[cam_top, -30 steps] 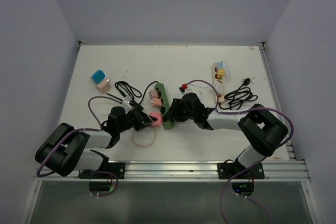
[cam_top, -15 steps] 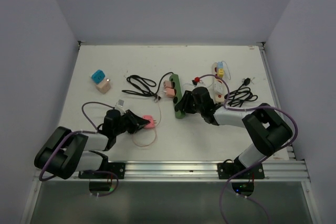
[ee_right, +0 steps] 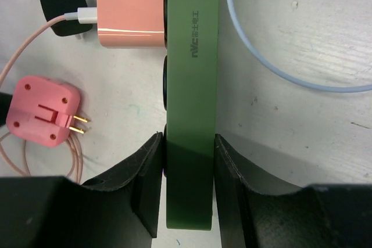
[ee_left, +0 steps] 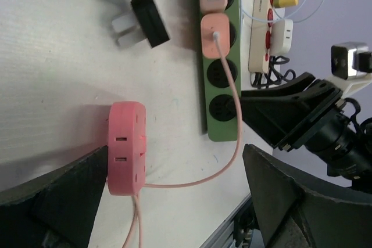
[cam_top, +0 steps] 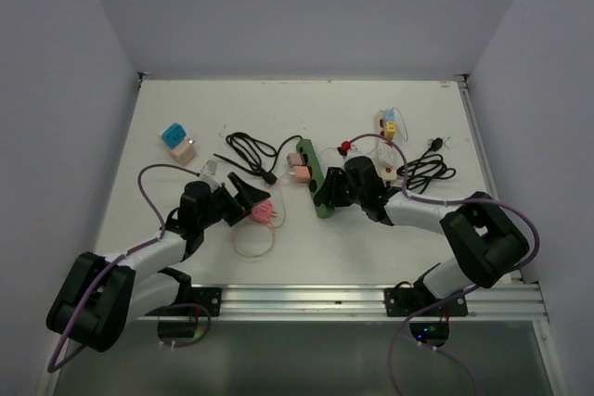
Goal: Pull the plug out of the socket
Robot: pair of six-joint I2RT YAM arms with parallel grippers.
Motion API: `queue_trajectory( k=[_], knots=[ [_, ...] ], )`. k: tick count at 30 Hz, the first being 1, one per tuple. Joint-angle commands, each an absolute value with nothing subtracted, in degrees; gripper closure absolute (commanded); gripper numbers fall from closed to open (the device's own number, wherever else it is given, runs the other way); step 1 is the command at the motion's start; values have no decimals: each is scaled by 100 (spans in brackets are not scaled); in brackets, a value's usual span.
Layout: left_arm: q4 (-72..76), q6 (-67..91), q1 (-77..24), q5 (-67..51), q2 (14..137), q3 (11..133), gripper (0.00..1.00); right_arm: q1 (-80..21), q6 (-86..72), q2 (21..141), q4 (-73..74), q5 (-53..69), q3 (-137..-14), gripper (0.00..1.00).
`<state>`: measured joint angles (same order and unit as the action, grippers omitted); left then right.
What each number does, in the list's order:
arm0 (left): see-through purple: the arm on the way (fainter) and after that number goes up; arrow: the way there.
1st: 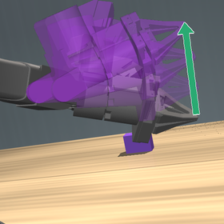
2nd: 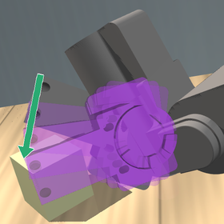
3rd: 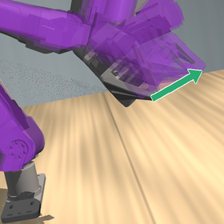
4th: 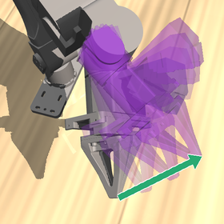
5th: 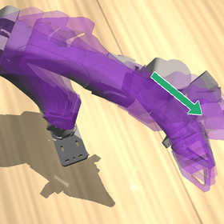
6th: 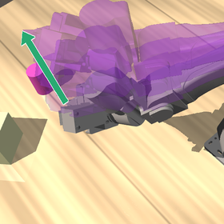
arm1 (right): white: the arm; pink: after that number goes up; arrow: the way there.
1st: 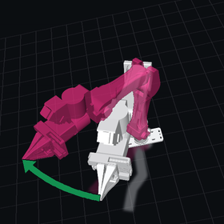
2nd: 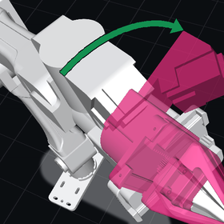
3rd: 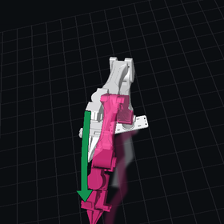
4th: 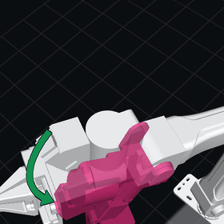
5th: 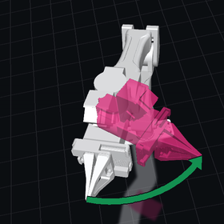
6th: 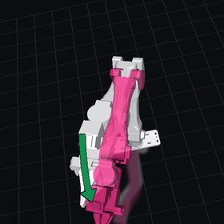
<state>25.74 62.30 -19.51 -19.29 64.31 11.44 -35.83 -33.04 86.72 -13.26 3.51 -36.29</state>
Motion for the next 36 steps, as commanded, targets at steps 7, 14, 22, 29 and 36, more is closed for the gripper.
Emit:
queue_trajectory(
  k=[7, 14, 22, 29, 36],
  knots=[
    [845, 5617, -1925, -1205, 6222, 2565, 0, -3647, -3208, 8253, -1476, 1133, -3270, 100],
    [632, 5546, -1960, -993, 6398, 2979, 4, -3683, -3278, 8147, -1705, 1292, -3112, 100],
    [931, 5669, -2574, -1099, 7575, 3585, 8, -3726, -3384, 8147, -1916, 1336, -3076, 100],
    [1344, 6021, -2909, -1248, 8673, 3910, 11, -3744, -3437, 8262, -2083, 1415, -3041, 100],
    [1582, 6003, -3076, -1230, 9263, 4140, 16, -3753, -3463, 8297, -2162, 1441, -3023, 100]
  ],
)
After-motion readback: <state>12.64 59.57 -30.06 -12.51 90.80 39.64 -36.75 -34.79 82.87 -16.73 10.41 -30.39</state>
